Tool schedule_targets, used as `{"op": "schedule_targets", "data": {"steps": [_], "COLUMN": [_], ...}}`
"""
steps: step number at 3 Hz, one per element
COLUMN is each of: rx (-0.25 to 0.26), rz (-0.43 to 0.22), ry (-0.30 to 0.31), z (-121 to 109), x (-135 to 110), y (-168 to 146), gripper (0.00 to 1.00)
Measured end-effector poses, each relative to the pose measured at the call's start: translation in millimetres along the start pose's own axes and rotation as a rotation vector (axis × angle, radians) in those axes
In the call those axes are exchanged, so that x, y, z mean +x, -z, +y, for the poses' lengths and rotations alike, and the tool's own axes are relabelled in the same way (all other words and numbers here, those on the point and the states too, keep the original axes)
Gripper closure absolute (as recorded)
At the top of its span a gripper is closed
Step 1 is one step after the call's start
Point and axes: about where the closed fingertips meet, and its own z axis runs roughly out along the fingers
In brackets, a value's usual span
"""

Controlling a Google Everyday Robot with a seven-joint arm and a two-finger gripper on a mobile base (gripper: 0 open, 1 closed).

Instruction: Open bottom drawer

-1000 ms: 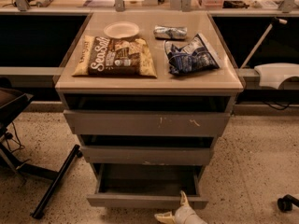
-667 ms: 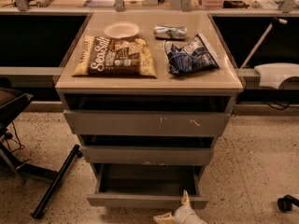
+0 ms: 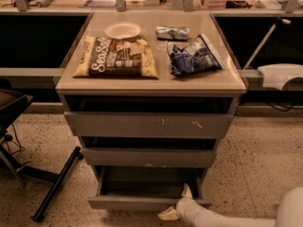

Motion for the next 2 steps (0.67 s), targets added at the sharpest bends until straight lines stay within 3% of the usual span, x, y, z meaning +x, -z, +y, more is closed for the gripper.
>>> {"op": "schedule_targets", "data": {"steps": [1,2], "rx": [-0.047,-0.056], "rz": [0.019,-0.031], "ry": [0.012,-0.010], "z": [16.5,13.7], "x": [-13.9,-14.0], "y": [-20.1,-19.6], "gripper": [0.00,0.00]}}
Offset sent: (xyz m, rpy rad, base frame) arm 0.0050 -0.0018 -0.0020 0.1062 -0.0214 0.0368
